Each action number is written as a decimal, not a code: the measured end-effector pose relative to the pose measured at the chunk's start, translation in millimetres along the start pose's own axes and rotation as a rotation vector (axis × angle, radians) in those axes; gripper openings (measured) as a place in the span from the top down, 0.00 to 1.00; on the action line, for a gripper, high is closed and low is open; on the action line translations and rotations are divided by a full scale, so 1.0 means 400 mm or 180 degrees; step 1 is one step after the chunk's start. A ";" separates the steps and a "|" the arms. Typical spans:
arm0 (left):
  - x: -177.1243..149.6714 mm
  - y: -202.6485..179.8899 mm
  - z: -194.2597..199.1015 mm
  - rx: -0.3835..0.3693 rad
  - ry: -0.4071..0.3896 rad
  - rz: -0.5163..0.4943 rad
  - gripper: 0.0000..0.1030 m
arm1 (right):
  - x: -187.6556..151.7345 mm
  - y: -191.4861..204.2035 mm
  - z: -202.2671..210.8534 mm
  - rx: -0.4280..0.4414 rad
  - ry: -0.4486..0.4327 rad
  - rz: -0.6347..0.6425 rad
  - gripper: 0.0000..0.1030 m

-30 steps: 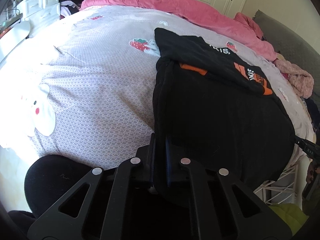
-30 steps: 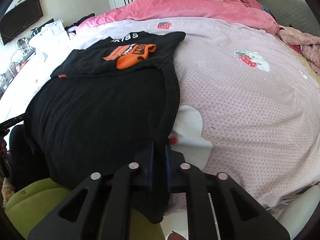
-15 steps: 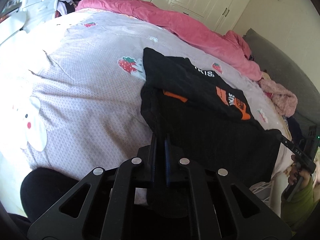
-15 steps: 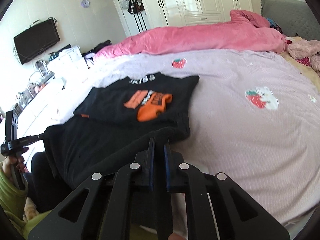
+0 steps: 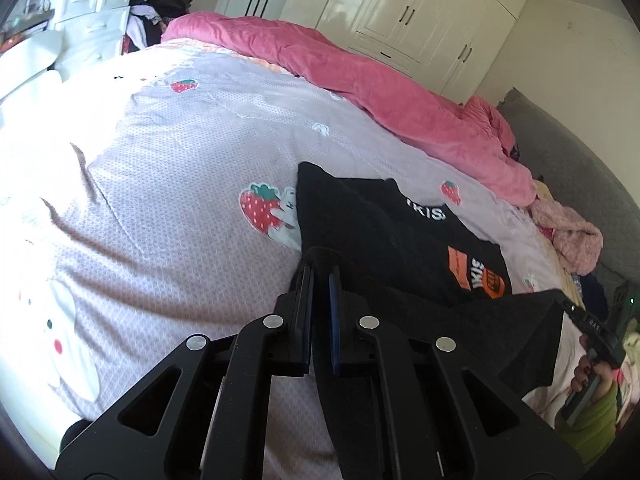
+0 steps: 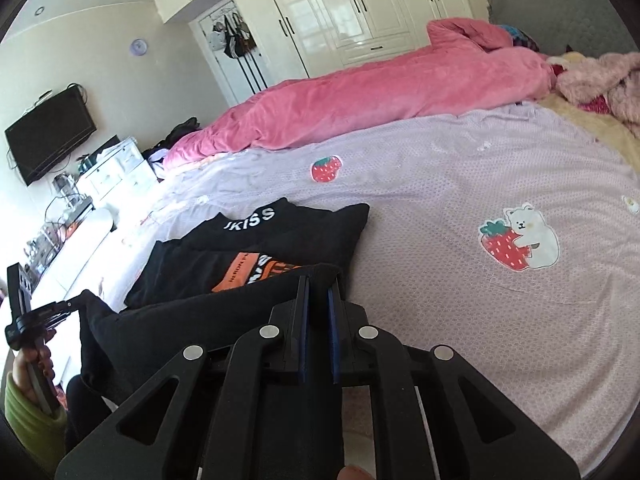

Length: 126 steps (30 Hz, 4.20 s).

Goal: Fold small clothes
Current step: 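Lift the hem with both tools and fold it toward the collar, then lower the folded hem onto the collar and open both tools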

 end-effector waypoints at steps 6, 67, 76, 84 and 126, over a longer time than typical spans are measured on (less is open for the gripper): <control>-0.033 0.045 -0.055 -0.0052 0.0081 0.0158 0.98 | -0.032 -0.030 -0.052 -0.0088 0.0155 -0.0071 0.86; 0.151 -0.047 -0.074 -0.0225 -0.0014 0.0318 0.93 | 0.125 -0.001 -0.044 0.0177 -0.0177 0.0106 0.91; 0.183 0.001 -0.202 -0.0054 0.0070 0.0391 0.92 | 0.146 -0.058 -0.192 -0.0014 0.0066 -0.0100 0.90; 0.212 0.013 -0.228 -0.0262 -0.0005 0.0572 0.59 | 0.154 -0.097 -0.241 -0.0264 0.0092 -0.0177 0.65; 0.227 -0.088 -0.304 0.0695 0.0092 -0.0474 0.81 | 0.171 0.020 -0.344 -0.0698 0.0241 0.0803 0.73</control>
Point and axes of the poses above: each gripper's, at about its wrist camera, not at the fingertips, and z roughly against the way its jaws point, y to its left, x to its top, the point moved 9 cm from there along -z, roughly the way its jaws point, and after that the axes turned 4 degrees about y, right-handed, at the moved point
